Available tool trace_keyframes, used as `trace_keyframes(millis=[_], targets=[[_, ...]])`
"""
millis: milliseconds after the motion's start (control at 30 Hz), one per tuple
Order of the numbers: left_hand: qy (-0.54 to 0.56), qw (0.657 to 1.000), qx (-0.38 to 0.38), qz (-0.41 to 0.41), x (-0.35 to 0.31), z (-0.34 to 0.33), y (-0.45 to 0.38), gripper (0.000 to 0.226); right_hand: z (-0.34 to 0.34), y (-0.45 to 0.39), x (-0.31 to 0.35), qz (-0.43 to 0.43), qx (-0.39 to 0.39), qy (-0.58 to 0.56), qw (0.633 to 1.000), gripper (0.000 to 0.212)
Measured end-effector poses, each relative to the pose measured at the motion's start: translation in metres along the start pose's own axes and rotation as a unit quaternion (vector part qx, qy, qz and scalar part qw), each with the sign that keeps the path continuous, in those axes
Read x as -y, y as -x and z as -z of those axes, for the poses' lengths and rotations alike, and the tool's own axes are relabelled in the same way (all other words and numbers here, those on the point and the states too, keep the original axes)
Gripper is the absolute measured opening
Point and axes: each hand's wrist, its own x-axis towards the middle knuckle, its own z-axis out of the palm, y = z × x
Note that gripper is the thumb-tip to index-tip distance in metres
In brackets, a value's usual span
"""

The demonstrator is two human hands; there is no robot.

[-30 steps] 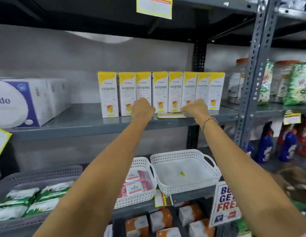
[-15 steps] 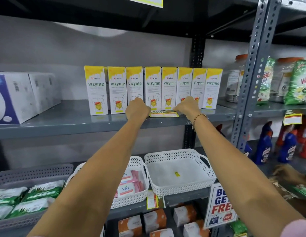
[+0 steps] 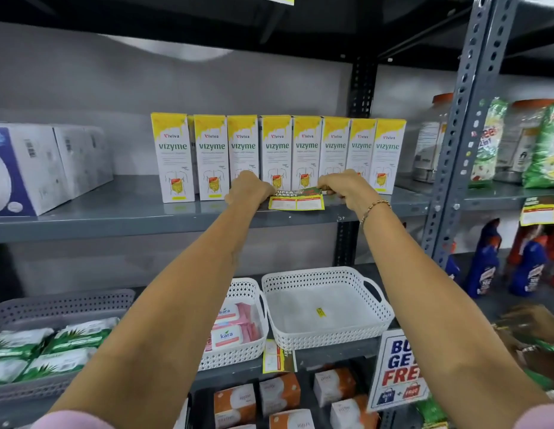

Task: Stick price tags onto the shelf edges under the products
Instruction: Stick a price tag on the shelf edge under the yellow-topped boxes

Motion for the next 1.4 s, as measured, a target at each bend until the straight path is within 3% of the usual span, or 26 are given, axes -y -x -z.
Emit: trace_keyframes(millis=[133, 433, 733, 967, 1400], targets=[[0.055, 0.998, -0.005, -0.003, -0.002, 0.009, 0.002, 0.028, 0.003, 0.008, 0.0, -0.005, 0.002, 0.001, 1.0, 0.022], [-0.036, 0.985, -0.025, -0.165, 0.017, 0.041, 0.015, 0.008, -0.009, 0.029, 0.003, 0.069, -0.004, 0.031, 0.997, 0.04], [-0.102, 0.963, -0.05, -0.243, 0.04, 0.056, 0.042, 0.015, -0.018, 0.057, -0.012, 0.169, -0.012, 0.106, 0.98, 0.023], [-0.077, 0.961, -0.097, -0.248, 0.057, 0.053, 0.06, 0.018, -0.022, 0.069, -0.031, 0.195, -0.008, 0.059, 0.979, 0.005], [-0.064, 0.956, -0.175, -0.228, 0.074, 0.034, 0.076, 0.004, -0.029, 0.07, -0.059, 0.224, -0.037, 0.008, 0.974, 0.015]])
